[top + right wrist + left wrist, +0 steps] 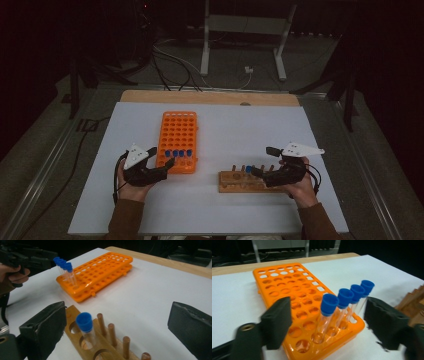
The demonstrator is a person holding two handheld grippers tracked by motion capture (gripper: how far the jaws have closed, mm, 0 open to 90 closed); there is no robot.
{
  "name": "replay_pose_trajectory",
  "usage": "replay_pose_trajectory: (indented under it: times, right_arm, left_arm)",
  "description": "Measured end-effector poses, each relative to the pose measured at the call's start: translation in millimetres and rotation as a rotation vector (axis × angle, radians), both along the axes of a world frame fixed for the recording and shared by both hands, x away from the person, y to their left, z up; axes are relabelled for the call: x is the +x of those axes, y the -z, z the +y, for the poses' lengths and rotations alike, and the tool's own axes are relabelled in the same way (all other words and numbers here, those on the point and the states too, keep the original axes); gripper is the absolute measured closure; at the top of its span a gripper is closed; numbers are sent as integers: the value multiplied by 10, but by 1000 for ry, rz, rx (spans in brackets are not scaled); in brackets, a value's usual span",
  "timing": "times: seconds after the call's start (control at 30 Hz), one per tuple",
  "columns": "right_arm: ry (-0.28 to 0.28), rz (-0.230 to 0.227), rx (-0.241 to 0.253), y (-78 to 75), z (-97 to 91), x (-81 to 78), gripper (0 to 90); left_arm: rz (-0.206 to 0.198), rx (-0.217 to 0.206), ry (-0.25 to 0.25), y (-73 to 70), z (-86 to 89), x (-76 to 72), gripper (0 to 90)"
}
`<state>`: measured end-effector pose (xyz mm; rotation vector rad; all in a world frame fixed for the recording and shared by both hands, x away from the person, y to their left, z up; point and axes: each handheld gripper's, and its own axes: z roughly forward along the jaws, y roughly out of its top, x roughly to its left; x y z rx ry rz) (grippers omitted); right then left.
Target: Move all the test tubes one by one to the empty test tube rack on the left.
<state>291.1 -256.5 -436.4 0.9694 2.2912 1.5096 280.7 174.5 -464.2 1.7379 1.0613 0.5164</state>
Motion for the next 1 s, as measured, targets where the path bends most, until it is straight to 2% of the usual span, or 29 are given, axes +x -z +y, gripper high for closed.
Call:
replay_pose_trajectory:
  times: [0.13, 0.17, 0.37, 0.43, 0.6, 0.7, 0.83, 1.0]
  right_arm:
    - [-23, 4, -11, 18, 40, -21, 76]
    - [-27, 0, -17, 20, 51, -26, 89]
    - [-55, -1, -47, 43, 108, -49, 213]
    - [-78, 9, -65, 59, 128, -54, 302]
    - [-144, -5, -138, 117, 211, -87, 568]
    - [-161, -12, -175, 141, 238, -100, 672]
    - [-172, -23, -191, 157, 243, -109, 753]
    - [-187, -25, -191, 162, 256, -117, 766]
  left_arm:
    - [10, -3, -11, -3, 0, 10, 30]
    - [7, -4, -10, -4, 1, 8, 21]
    - [8, -2, -12, -4, 0, 10, 16]
    - [11, -2, -15, -2, 2, 12, 16]
    - [14, 0, -15, 2, 7, 16, 16]
    - [15, 0, -15, 4, 4, 17, 16]
    - [17, 1, -15, 7, 0, 19, 17]
    - [17, -4, -14, 5, 6, 19, 17]
